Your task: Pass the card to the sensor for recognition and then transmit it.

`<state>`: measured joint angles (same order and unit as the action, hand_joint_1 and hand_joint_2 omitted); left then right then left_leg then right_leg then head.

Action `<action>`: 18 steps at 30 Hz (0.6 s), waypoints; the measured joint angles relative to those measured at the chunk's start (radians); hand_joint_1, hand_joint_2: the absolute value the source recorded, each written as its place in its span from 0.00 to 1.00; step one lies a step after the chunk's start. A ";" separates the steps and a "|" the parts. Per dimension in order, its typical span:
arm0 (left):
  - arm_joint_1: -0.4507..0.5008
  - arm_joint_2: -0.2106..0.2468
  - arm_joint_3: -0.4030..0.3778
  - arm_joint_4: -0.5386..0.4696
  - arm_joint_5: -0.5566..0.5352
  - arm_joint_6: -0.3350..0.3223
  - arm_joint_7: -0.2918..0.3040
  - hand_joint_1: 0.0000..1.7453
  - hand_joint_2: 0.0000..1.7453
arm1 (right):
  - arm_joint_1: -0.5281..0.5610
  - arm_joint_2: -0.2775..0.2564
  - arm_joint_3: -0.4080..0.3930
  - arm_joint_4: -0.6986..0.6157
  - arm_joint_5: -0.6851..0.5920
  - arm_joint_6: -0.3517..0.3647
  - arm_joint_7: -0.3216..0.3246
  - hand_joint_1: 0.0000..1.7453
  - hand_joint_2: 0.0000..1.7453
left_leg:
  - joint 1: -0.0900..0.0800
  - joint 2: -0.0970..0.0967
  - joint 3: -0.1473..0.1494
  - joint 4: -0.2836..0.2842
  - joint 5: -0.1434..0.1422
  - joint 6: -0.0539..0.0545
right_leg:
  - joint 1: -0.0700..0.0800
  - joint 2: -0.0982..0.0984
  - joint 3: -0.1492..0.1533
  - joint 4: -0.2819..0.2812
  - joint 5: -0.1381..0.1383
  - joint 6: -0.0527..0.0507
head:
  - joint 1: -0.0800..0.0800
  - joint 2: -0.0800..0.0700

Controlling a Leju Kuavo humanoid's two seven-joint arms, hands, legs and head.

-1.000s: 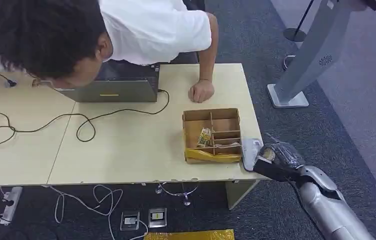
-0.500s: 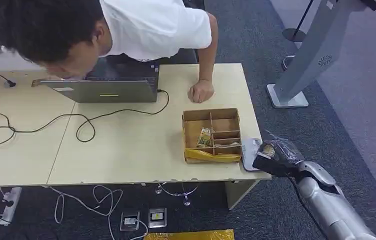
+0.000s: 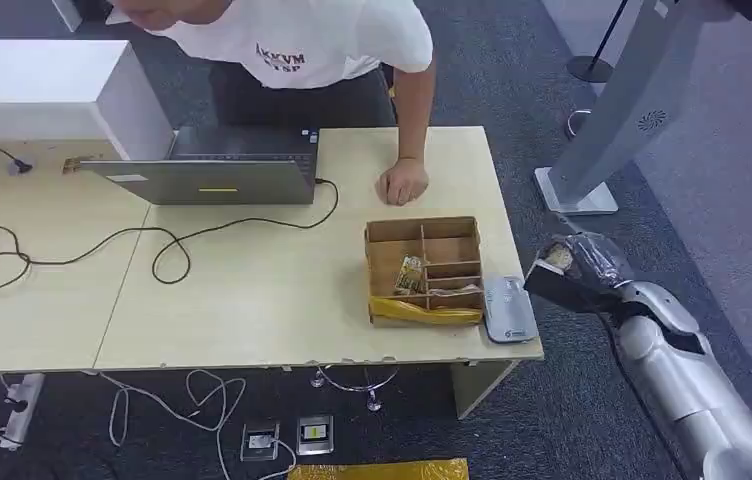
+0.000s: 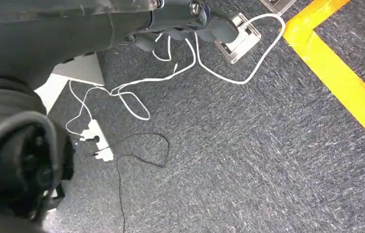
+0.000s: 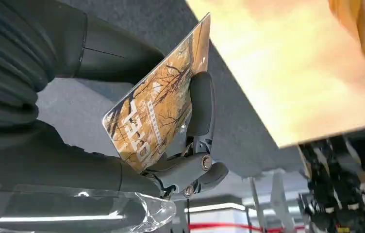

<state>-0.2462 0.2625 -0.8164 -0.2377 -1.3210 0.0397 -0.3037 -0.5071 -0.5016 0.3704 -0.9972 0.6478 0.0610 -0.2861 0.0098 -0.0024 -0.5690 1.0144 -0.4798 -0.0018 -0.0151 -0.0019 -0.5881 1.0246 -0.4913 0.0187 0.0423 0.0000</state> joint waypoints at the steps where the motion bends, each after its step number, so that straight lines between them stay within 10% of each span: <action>1: 0.000 0.000 0.000 0.000 0.000 0.000 -0.002 0.00 0.00 | -0.007 -0.002 -0.007 -0.005 0.006 -0.001 -0.002 1.00 1.00 | 0.000 0.000 0.000 0.000 0.000 0.000 | 0.000 0.000 0.000 0.000 0.000 0.000 | 0.000 0.000; 18: -0.001 -0.002 -0.006 0.000 -0.008 -0.002 -0.015 0.00 0.00 | -0.215 0.011 -0.063 -0.022 0.112 0.003 -0.085 1.00 1.00 | 0.000 -0.001 -0.002 0.000 0.000 0.000 | 0.000 -0.001 -0.001 0.000 0.000 0.000 | 0.000 0.000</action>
<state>-0.2477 0.2605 -0.8225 -0.2380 -1.3287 0.0381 -0.3189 -0.7224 -0.4906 0.3075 -1.0189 0.7595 0.0637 -0.3708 0.0098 -0.0029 -0.5707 1.0144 -0.4797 -0.0018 -0.0152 -0.0029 -0.5891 1.0250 -0.4913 0.0187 0.0420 0.0000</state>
